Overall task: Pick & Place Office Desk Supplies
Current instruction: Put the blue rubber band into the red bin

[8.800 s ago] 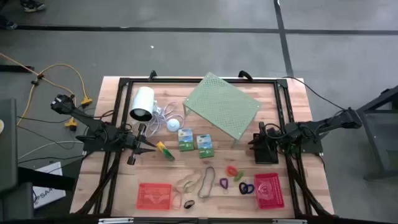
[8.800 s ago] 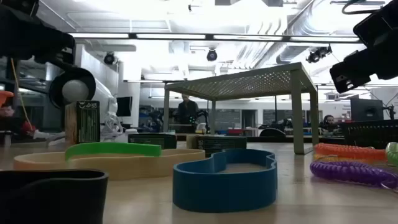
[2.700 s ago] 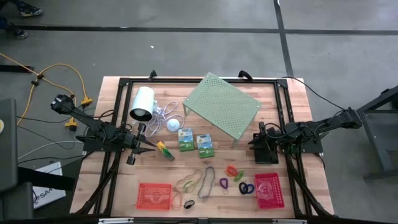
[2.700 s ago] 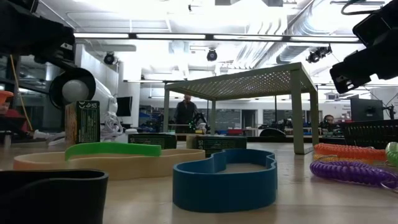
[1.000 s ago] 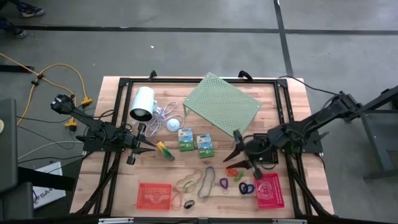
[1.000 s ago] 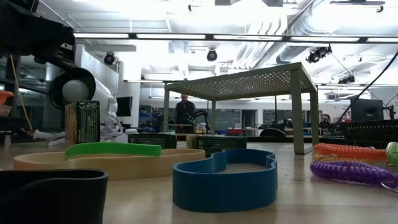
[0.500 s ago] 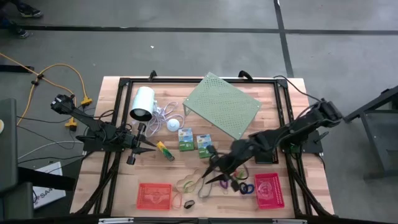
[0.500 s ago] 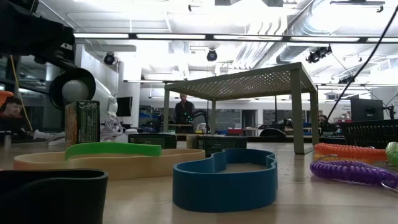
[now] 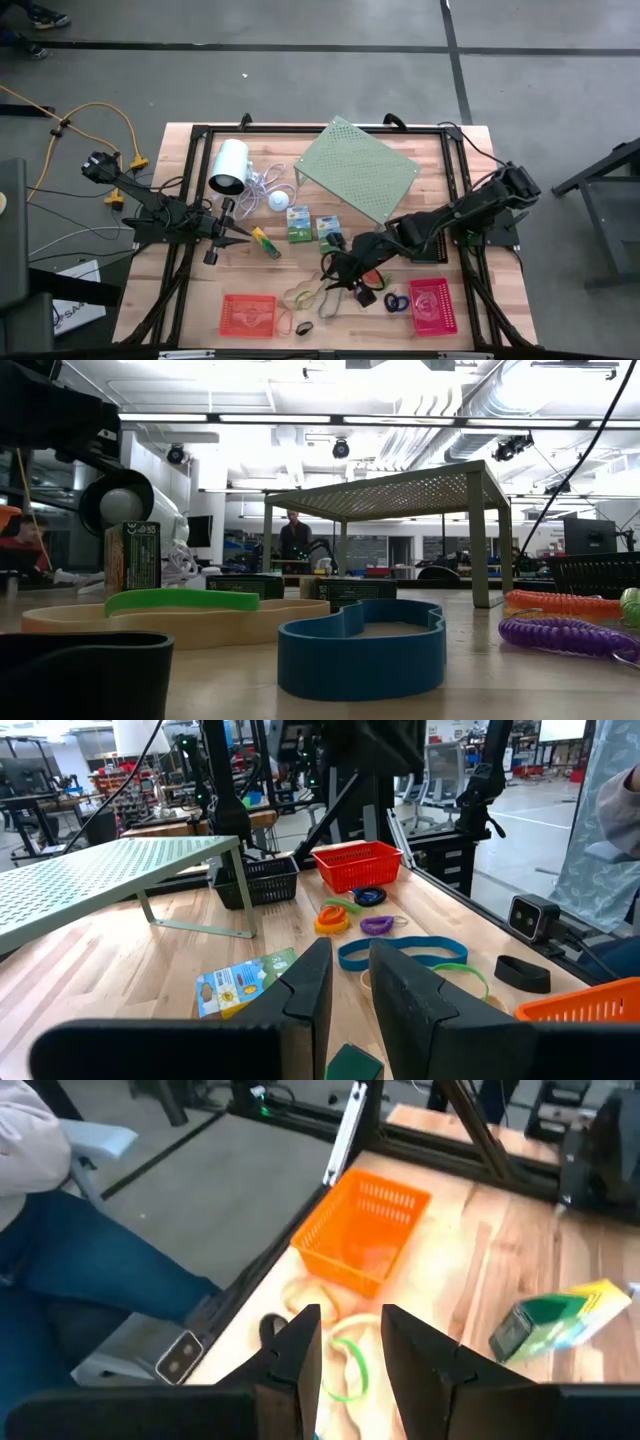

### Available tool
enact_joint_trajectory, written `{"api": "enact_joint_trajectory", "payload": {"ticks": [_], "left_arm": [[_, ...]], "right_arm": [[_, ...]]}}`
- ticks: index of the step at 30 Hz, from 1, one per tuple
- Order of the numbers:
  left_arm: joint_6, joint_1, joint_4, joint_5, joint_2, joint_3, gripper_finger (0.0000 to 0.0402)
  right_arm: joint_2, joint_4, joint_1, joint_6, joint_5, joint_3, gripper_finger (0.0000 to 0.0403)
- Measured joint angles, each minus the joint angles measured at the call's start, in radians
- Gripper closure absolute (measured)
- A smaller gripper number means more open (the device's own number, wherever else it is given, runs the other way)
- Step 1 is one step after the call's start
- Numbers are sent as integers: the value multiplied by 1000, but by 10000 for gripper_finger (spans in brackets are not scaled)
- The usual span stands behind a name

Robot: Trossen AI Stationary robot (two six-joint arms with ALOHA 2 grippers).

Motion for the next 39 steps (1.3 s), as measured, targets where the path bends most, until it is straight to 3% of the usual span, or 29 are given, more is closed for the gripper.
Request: {"api": "enact_joint_trajectory", "payload": {"ticks": [10, 20, 26, 39], "left_arm": [[0, 0, 0, 0, 0, 0, 337], [0, 0, 2, 0, 0, 0, 337], [0, 0, 3, 0, 0, 0, 337], [0, 0, 4, 0, 0, 0, 337]], "right_arm": [[78, -45, 8, -54, -11, 2, 308], [219, -56, 34, -261, -142, 0, 308], [273, -54, 64, -378, -139, 0, 308], [309, -66, 73, -459, -89, 0, 308]]}}
